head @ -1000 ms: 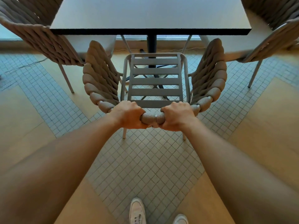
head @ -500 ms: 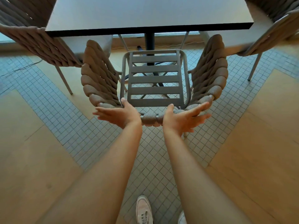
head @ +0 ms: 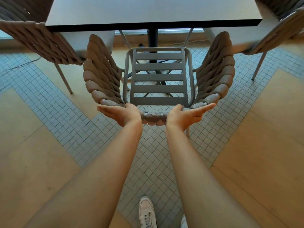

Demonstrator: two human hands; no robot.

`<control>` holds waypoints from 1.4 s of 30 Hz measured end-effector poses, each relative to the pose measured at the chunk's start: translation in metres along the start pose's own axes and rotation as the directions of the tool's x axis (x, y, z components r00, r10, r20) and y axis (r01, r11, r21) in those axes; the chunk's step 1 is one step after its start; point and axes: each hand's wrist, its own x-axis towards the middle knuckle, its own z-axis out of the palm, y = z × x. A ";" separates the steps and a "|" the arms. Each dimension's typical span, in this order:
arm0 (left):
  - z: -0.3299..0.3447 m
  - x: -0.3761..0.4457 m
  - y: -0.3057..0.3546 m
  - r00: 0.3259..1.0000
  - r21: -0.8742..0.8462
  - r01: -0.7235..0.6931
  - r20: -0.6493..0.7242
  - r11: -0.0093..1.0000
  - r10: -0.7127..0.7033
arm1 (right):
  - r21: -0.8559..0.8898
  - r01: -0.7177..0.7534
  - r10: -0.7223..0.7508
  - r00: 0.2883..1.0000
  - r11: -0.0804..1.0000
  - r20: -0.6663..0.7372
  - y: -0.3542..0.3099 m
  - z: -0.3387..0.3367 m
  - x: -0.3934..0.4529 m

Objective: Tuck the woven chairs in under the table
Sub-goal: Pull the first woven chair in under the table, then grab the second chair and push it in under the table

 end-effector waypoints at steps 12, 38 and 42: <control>-0.064 0.017 -0.025 0.683 0.515 -0.730 0.563 0.448 0.465 | -0.374 0.080 0.076 0.920 0.924 0.386 -0.013 -0.046 0.010; -0.077 -0.111 0.060 0.267 0.290 -0.956 0.927 -0.050 0.263 | -0.564 0.826 -0.047 0.564 0.017 0.825 -0.103 -0.198 0.046; -0.060 -0.158 0.067 0.211 0.237 -0.969 0.940 -0.070 0.268 | -0.552 0.834 -0.039 0.551 -0.018 0.834 -0.116 -0.234 0.071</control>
